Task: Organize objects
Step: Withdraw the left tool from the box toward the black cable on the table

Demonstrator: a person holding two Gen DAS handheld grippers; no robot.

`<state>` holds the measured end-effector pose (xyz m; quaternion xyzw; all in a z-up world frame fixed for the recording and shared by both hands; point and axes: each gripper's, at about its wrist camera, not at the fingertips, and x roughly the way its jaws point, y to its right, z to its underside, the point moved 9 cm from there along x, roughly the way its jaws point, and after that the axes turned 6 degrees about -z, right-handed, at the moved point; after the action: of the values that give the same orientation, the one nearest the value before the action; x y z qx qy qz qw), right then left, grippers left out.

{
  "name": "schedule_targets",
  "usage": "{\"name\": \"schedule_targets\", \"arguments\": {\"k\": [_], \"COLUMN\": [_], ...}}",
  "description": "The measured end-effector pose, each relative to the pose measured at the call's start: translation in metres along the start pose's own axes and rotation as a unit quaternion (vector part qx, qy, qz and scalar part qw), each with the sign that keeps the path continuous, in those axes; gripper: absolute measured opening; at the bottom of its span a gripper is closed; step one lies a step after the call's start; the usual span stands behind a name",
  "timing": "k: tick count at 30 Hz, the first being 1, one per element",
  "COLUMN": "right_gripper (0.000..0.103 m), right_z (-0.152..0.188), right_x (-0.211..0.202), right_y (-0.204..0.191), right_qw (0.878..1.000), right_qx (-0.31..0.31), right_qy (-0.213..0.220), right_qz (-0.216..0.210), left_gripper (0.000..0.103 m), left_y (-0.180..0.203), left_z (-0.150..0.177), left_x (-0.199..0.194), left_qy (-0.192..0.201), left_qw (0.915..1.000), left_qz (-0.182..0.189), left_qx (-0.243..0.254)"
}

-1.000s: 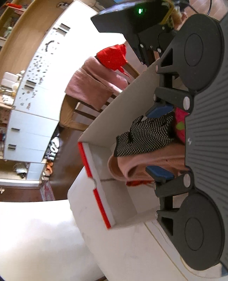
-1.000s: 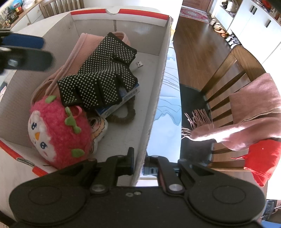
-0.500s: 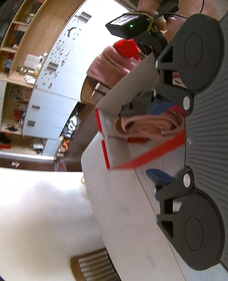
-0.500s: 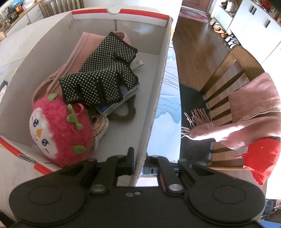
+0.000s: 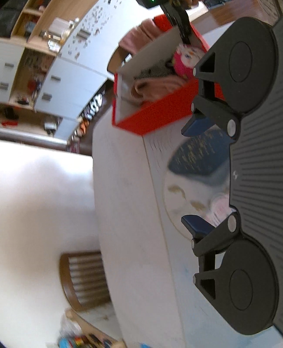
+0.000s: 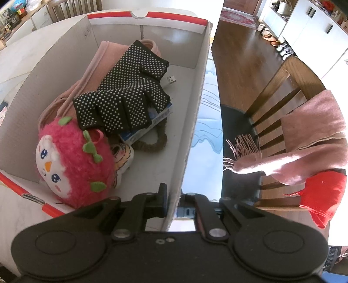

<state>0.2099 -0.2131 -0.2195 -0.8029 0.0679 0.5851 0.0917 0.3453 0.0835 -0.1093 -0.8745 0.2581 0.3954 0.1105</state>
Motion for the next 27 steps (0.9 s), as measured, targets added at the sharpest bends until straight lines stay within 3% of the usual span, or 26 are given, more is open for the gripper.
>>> {"name": "schedule_targets", "arguments": {"k": [7,16,20,24,27], "right_gripper": [0.005,0.006,0.006,0.006,0.006], "right_z": [-0.001,0.000,0.000,0.000,0.001], "right_x": [0.000,0.000,0.000,0.000,0.000], "right_y": [0.001,0.000,0.000,0.000,0.000], "right_qw": [1.000,1.000,1.000,1.000,1.000], "right_qx": [0.003,0.004,0.005,0.005,0.006], "right_qy": [-0.001,-0.002,-0.001,-0.002,-0.002], "right_qz": [0.000,0.002,0.002,0.002,0.002], "left_gripper": [0.082,0.084,0.084,0.084,0.084], "left_y": [-0.043,-0.052,-0.063,-0.075,-0.075], "left_z": [0.051,0.112,0.144,0.161,0.170], "left_x": [0.008,0.032,0.039,0.039,0.038], "left_qy": [-0.042,-0.109,-0.154,-0.170,-0.172], "left_qw": [0.9980,0.9913,0.9795,0.9672,0.9626], "left_qz": [-0.032,-0.067,-0.099,-0.138,-0.131], "left_qx": [-0.035,-0.031,-0.085,-0.129,-0.164]}}
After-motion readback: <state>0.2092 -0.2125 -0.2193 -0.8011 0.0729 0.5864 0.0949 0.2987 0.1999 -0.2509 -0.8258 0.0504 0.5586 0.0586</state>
